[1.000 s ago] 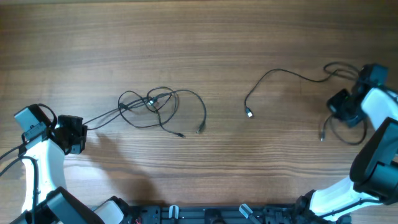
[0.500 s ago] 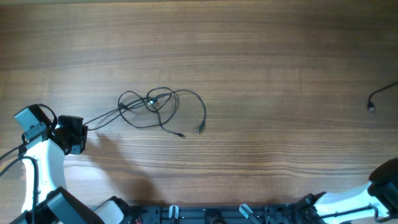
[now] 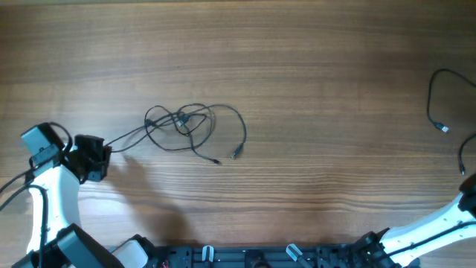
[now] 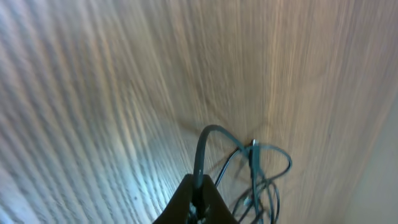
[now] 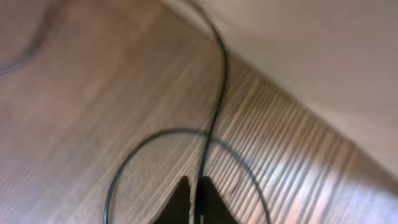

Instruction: Untangle cables

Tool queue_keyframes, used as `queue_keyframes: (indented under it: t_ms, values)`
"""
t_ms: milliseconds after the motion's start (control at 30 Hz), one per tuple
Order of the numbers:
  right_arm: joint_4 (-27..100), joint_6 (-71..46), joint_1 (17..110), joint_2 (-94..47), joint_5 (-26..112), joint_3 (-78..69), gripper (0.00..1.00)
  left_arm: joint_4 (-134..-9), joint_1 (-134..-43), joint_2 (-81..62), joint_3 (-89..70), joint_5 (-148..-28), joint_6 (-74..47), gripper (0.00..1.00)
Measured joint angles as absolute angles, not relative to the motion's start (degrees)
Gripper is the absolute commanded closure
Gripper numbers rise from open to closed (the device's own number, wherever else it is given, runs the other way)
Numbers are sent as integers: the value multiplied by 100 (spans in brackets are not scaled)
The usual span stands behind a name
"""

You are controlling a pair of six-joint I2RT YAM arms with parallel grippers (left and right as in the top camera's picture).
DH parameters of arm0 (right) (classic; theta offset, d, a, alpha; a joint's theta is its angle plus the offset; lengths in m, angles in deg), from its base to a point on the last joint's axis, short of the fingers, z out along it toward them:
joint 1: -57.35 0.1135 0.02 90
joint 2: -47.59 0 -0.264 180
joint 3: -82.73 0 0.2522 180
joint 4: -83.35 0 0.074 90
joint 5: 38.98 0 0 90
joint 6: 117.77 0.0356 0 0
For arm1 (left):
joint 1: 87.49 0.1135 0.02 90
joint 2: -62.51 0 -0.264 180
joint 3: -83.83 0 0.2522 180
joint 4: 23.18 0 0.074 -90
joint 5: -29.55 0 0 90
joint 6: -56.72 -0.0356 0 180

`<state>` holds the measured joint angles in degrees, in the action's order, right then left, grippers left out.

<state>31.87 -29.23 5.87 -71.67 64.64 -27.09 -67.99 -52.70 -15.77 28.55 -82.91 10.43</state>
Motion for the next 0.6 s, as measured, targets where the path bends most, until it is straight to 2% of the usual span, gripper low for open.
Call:
queue_keyframes:
  t_ms: [33,267,400,467,600]
  values:
    - [3148,-2883,587,-7257,6458,-2704,0,-6799,-5430,-1577,2855,-8324,1043,96]
    - [2934,-2490,587,-7368,6456,-2704,0,-6567,-6564,-1577,2855,-8425,1043,96]
    - [2525,-2155,611,-7357,6254,-2704,0,-5985,-7640,-1577,2864,-8433,1036,96]
    - [2206,-2107,696,-7290,5640,-2702,0,-5457,-8300,-1575,2866,-8433,1027,96]
    - [1590,-2114,1273,-7172,2893,-2481,0,-4556,-9336,-1569,2874,-8313,1027,96]
